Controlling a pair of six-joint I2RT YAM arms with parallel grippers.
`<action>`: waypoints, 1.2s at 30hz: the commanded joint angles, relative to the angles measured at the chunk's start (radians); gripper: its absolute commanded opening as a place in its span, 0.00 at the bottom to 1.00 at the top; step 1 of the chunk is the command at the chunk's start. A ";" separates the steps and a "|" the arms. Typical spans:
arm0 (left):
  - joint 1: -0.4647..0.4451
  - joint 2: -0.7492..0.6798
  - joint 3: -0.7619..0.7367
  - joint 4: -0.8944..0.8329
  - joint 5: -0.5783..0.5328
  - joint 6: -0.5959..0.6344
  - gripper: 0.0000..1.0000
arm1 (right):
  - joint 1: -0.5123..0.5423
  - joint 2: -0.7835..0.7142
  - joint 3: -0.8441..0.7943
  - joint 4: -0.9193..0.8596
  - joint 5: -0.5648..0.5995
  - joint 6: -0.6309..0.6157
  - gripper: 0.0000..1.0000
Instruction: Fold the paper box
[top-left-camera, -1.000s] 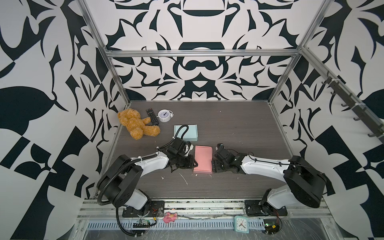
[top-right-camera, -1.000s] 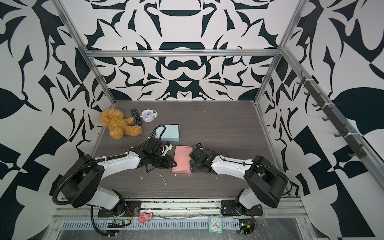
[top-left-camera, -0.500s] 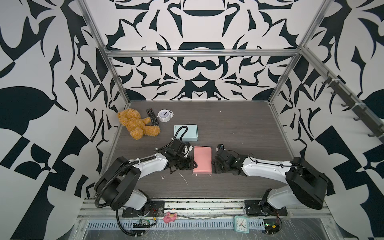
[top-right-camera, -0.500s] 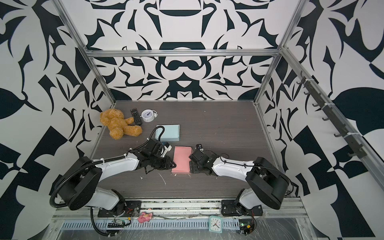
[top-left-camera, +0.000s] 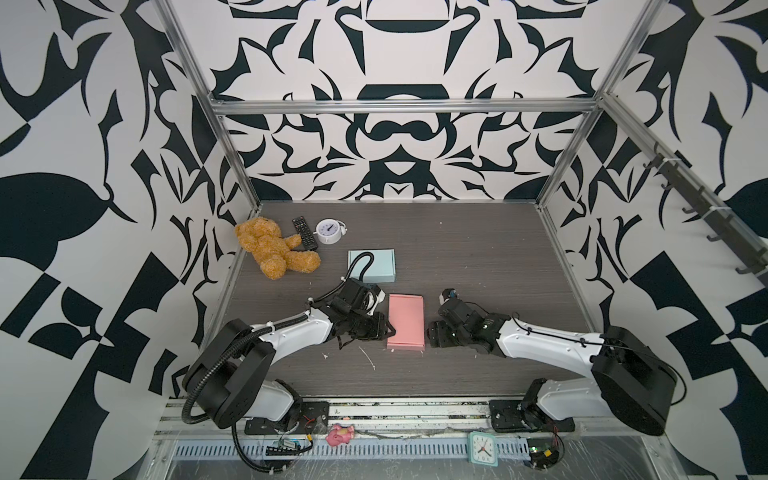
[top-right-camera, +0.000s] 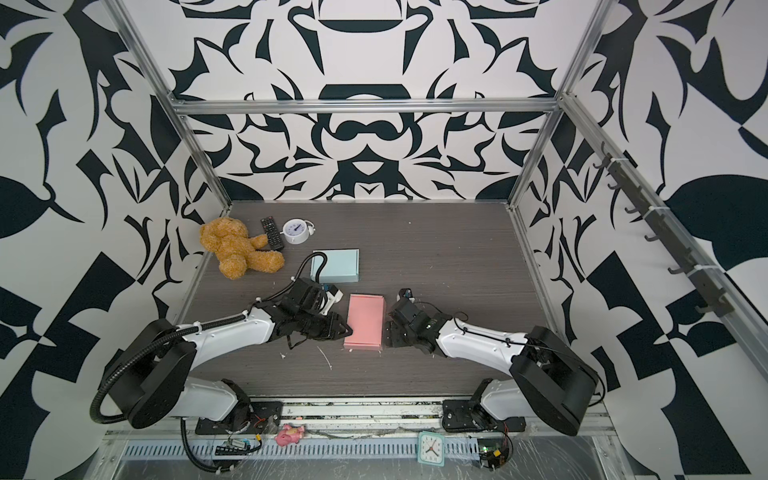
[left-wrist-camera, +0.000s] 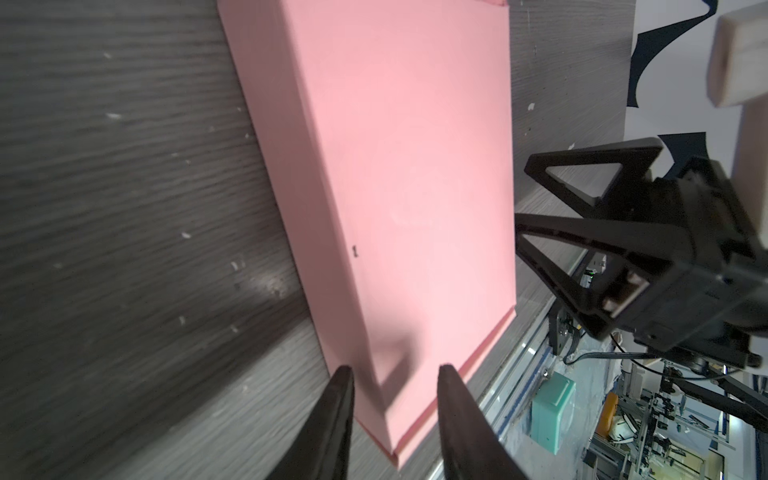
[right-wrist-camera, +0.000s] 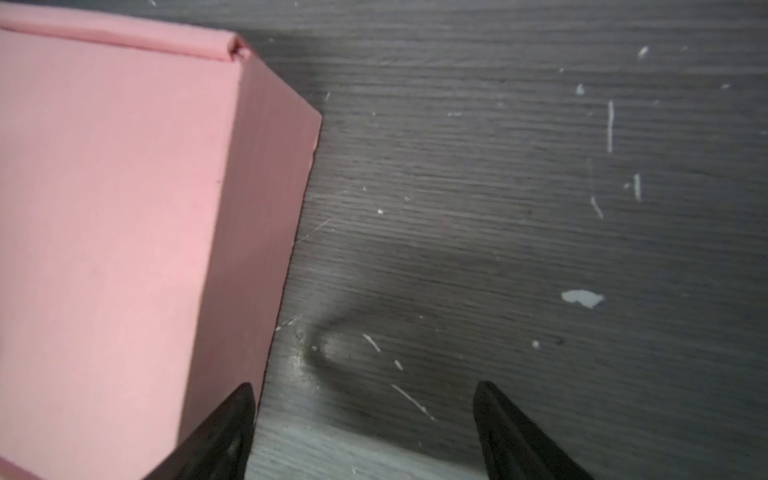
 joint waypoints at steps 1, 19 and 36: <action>0.005 -0.024 -0.005 -0.036 -0.012 0.025 0.41 | -0.025 -0.007 0.055 -0.012 -0.016 -0.040 0.83; 0.091 0.074 0.127 -0.064 0.080 0.070 0.50 | -0.132 0.169 0.198 0.062 -0.108 -0.120 0.33; 0.121 0.209 0.203 0.023 0.143 0.042 0.50 | -0.153 0.261 0.238 0.143 -0.162 -0.116 0.14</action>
